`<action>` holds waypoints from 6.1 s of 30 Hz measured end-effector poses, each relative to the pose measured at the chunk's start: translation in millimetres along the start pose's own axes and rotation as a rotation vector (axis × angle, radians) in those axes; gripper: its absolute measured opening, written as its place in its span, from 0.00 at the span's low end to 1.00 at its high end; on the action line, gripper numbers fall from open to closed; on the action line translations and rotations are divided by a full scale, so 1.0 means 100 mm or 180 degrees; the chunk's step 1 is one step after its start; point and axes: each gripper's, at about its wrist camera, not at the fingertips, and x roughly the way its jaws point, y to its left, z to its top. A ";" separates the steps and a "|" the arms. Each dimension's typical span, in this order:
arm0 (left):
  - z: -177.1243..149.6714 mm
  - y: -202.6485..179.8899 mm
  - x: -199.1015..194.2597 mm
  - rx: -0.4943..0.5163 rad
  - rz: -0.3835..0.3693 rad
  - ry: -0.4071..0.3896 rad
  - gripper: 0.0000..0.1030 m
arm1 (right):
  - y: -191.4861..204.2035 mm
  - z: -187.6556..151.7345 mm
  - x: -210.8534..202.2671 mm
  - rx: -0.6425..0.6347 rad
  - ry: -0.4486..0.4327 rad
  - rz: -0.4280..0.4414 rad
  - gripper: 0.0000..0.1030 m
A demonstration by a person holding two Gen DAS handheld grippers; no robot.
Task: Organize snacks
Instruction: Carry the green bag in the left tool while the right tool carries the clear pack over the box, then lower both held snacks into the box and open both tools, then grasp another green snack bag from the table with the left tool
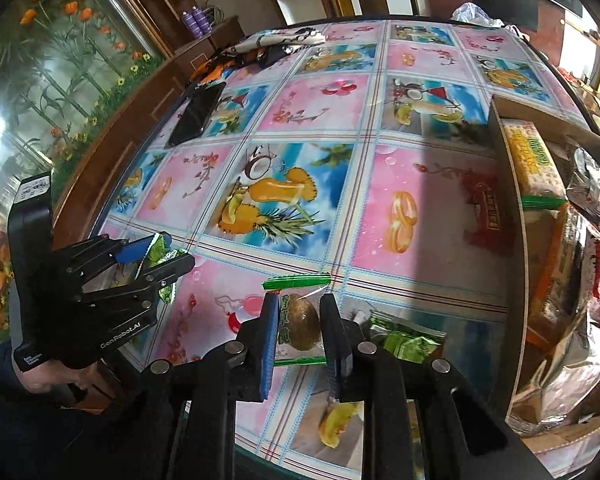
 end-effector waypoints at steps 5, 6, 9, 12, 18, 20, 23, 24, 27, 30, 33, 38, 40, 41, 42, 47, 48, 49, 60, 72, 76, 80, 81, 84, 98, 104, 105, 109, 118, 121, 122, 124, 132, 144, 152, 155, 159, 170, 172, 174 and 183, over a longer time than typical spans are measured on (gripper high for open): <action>0.13 -0.16 -0.02 0.0087 0.0014 -0.0029 0.35 | -0.15 -0.03 -0.16 0.0090 -0.0110 0.0019 0.22; 0.16 -0.21 -0.03 0.0111 0.0018 -0.0043 0.35 | -0.20 -0.04 -0.20 0.0119 -0.0132 0.0019 0.22; 0.25 -0.32 -0.05 0.0171 0.0016 -0.0069 0.35 | -0.33 -0.07 -0.29 0.0209 -0.0195 0.0023 0.22; 0.34 -0.44 -0.08 0.0225 0.0008 -0.0106 0.35 | -0.47 -0.10 -0.40 0.0308 -0.0262 0.0025 0.22; 0.53 -0.70 -0.11 0.0355 -0.0021 -0.0181 0.35 | -0.75 -0.17 -0.57 0.0498 -0.0371 0.0016 0.22; 0.59 -0.80 -0.12 0.0407 -0.0035 -0.0204 0.35 | -0.85 -0.19 -0.63 0.0568 -0.0402 0.0015 0.22; 0.67 -0.93 -0.12 0.0475 -0.0066 -0.0227 0.35 | -1.00 -0.22 -0.71 0.0658 -0.0454 -0.0005 0.22; 0.69 -0.97 -0.12 0.0489 -0.0076 -0.0232 0.35 | -1.06 -0.23 -0.74 0.0689 -0.0473 -0.0015 0.22; 0.77 -1.10 -0.11 0.0520 -0.0139 -0.0244 0.35 | -1.24 -0.27 -0.83 0.0809 -0.0524 -0.0030 0.22; 0.85 -1.23 -0.11 0.0535 -0.0236 -0.0245 0.35 | -1.44 -0.32 -0.95 0.0955 -0.0594 -0.0066 0.22; 0.92 -1.39 -0.11 0.0592 -0.0311 -0.0251 0.35 | -1.70 -0.40 -1.08 0.1184 -0.0670 -0.0089 0.22; 1.07 -1.70 -0.13 0.0683 -0.0490 -0.0285 0.35 | -2.04 -0.51 -1.24 0.1482 -0.0739 -0.0128 0.22; 1.13 -1.84 -0.13 0.0711 -0.0603 -0.0293 0.35 | -2.12 -0.54 -1.28 0.1544 -0.0753 -0.0147 0.22; 1.15 -1.90 -0.13 0.0726 -0.0651 -0.0294 0.35 | -2.16 -0.55 -1.30 0.1567 -0.0755 -0.0156 0.22; 1.17 -1.97 -0.12 0.0743 -0.0695 -0.0295 0.35 | -2.18 -0.56 -1.31 0.1577 -0.0755 -0.0165 0.22; 1.24 -2.26 -0.08 0.0793 -0.0956 -0.0263 0.35 | -2.29 -0.63 -1.38 0.1619 -0.0763 -0.0207 0.22; 1.25 -2.32 -0.06 0.0805 -0.1005 -0.0255 0.35 | -2.30 -0.63 -1.39 0.1621 -0.0760 -0.0215 0.22; 1.27 -2.37 -0.03 0.0813 -0.1036 -0.0246 0.35 | -2.32 -0.63 -1.38 0.1625 -0.0754 -0.0217 0.22; 1.39 -2.84 0.30 0.0974 -0.1077 -0.0096 0.35 | -2.51 -0.59 -1.33 0.1588 -0.0677 -0.0332 0.22; 1.49 -2.97 0.43 0.1063 -0.0958 -0.0036 0.36 | -2.62 -0.37 -1.08 0.1520 -0.0595 -0.0388 0.22; 1.51 -2.98 0.44 0.1057 -0.0957 -0.0052 0.37 | -2.64 -0.34 -1.05 0.1513 -0.0590 -0.0401 0.22; 1.52 -2.99 0.42 0.1064 -0.0958 -0.0069 0.43 | -2.62 -0.33 -1.07 0.1489 -0.0619 -0.0460 0.24; 1.53 -2.98 0.42 0.1048 -0.0973 -0.0062 0.44 | -2.62 -0.33 -1.08 0.1477 -0.0621 -0.0480 0.24; 1.54 -2.96 0.42 0.1026 -0.1044 -0.0011 0.45 | -2.59 -0.33 -1.12 0.1463 -0.0651 -0.0499 0.29; 1.53 -2.73 0.26 0.0871 -0.1158 -0.0065 0.45 | -2.47 -0.36 -1.25 0.1489 -0.0772 -0.0598 0.29; 1.54 -2.56 0.17 0.0801 -0.1226 -0.0091 0.46 | -2.40 -0.36 -1.27 0.1502 -0.0820 -0.0617 0.29; 1.54 -2.53 0.15 0.0791 -0.1260 -0.0105 0.49 | -2.38 -0.36 -1.27 0.1504 -0.0824 -0.0620 0.29; 1.54 -2.52 0.10 0.0839 -0.1346 -0.0161 0.58 | -2.33 -0.36 -1.25 0.1525 -0.0837 -0.0621 0.29; 1.49 -2.26 -0.07 0.0898 -0.1284 -0.0263 0.60 | -2.23 -0.34 -1.23 0.1528 -0.0872 -0.0596 0.29; 1.44 -1.99 -0.11 0.0809 -0.1239 -0.0289 0.64 | -2.18 -0.33 -1.21 0.1497 -0.0864 -0.0578 0.29; 1.41 -1.87 -0.11 0.0764 -0.1224 -0.0271 0.64 | -2.16 -0.33 -1.20 0.1487 -0.0855 -0.0565 0.29; 1.35 -1.70 -0.09 0.0695 -0.1218 -0.0218 0.64 | -2.13 -0.32 -1.17 0.1471 -0.0841 -0.0543 0.29; 0.88 -1.39 0.06 0.0598 -0.1310 0.0256 0.74 | -1.98 -0.27 -1.05 0.1380 -0.0762 -0.0515 0.29; 0.54 -1.71 0.28 0.0662 -0.1220 0.0560 0.72 | -1.90 -0.25 -1.02 0.1311 -0.0718 -0.0541 0.29; 0.51 -1.46 0.35 0.0461 -0.0838 0.0517 0.53 | -1.73 -0.13 -0.95 0.1057 -0.0653 -0.0348 0.29; 0.47 -1.28 0.36 0.0353 -0.0645 0.0493 0.53 | -1.55 0.00 -0.85 0.0828 -0.0554 -0.0259 0.29; 0.42 -1.05 0.38 0.0191 -0.0554 0.0485 0.53 | -1.28 0.21 -0.60 0.0579 -0.0331 -0.0136 0.29; 0.24 -0.75 0.28 0.0049 -0.0498 0.0434 0.53 | -0.71 0.80 0.40 -0.0226 0.0292 -0.1233 0.40; 0.23 -0.73 0.26 0.0045 -0.0505 0.0430 0.53 | -0.72 0.84 0.50 -0.0221 0.0390 -0.1388 0.41; 0.21 -0.70 0.25 0.0048 -0.0521 0.0425 0.53 | -0.70 0.87 0.59 -0.0300 0.0414 -0.1634 0.47; 0.18 -0.64 0.23 0.0057 -0.0589 0.0422 0.53 | -0.75 0.79 0.57 0.0240 0.0575 -0.1182 0.48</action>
